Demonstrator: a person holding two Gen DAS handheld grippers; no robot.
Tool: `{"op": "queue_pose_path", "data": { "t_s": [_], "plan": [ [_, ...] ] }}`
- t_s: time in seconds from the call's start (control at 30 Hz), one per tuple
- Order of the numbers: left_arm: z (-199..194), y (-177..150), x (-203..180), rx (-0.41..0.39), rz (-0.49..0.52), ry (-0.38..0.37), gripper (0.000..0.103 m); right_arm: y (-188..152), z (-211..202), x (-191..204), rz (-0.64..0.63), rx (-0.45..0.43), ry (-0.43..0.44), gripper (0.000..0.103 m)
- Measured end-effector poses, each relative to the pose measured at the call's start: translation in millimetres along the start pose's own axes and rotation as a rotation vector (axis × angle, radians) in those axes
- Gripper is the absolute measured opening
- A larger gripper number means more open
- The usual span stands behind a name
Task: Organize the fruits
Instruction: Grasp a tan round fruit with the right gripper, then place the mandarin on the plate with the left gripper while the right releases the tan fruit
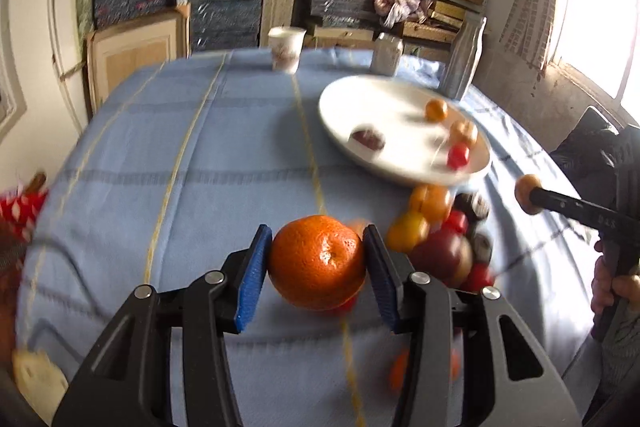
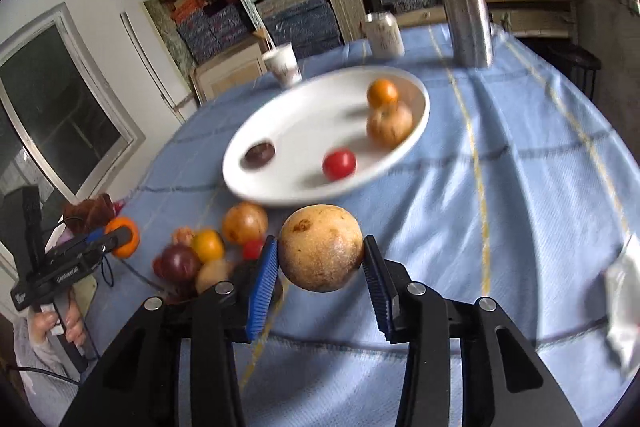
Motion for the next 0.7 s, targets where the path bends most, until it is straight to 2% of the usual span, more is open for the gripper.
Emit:
{"op": "queue_pose_path", "data": {
  "t_s": [0.17,0.33,0.53,0.7],
  "plan": [
    [29.1,58.8,-20.1,-0.015,0.033,-0.014,0.046,46.2,-8.7,5.8,-0.042,-0.059,-0.031,0.043],
    [83.9,99.3,-30.6,-0.003,0.043,-0.022,0.046,73.7,19.7,16.9,-0.05,-0.053,-0.025,0.043],
    [149.2,114.8,-15.2,0.053,-0.002,-0.024,0.046,90.4,86.0,32.0,-0.077,0.026,-0.025,0.043],
    [180.6,114.6,-7.2,0.084,-0.014,-0.054,0.046,86.9,119.3,31.4,-0.09,0.059,-0.061,0.045]
  ]
}}
Point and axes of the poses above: each gripper's, at about its wrist camera, not at the fingertips, and z roughly the way its jaws point, x to its left, y to its top, the point moved 4 cm from there along z, roughly the way its jaws point, and after that the axes turned 8 degrees about -y, right-handed, at the moved point
